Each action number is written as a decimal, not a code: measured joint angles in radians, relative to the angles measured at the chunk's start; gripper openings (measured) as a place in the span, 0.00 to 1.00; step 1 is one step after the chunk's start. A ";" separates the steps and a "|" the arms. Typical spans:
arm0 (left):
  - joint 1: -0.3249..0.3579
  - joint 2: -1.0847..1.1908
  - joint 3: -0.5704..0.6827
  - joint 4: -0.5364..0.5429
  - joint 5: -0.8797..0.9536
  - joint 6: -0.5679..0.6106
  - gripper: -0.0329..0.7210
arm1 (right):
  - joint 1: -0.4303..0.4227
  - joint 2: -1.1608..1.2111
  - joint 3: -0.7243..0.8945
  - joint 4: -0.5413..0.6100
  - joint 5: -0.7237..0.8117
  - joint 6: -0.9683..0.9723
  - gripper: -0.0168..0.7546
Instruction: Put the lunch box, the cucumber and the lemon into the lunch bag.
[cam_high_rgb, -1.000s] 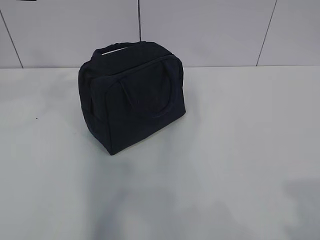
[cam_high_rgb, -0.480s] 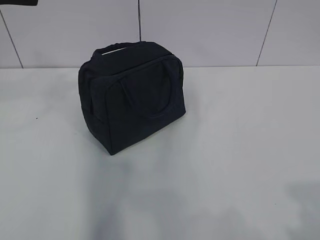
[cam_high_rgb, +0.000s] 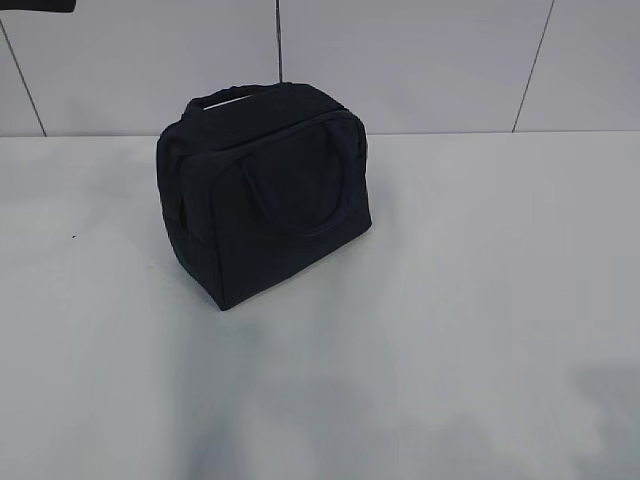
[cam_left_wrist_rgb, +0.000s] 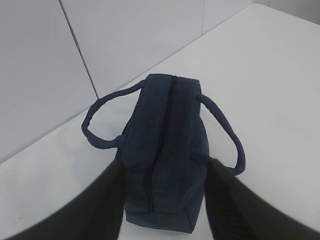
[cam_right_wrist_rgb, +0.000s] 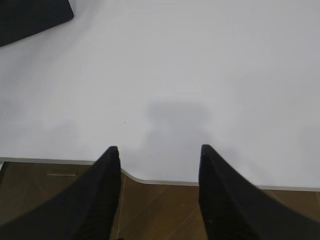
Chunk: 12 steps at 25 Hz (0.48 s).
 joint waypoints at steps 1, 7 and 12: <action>0.000 0.000 0.000 0.000 0.000 0.000 0.54 | 0.000 0.000 0.000 0.000 0.000 0.000 0.52; 0.000 0.000 0.000 0.000 0.015 0.000 0.54 | 0.000 0.000 0.000 0.000 0.000 0.000 0.52; 0.000 -0.014 0.073 0.128 -0.003 -0.100 0.54 | 0.000 0.000 0.000 0.000 0.000 0.000 0.52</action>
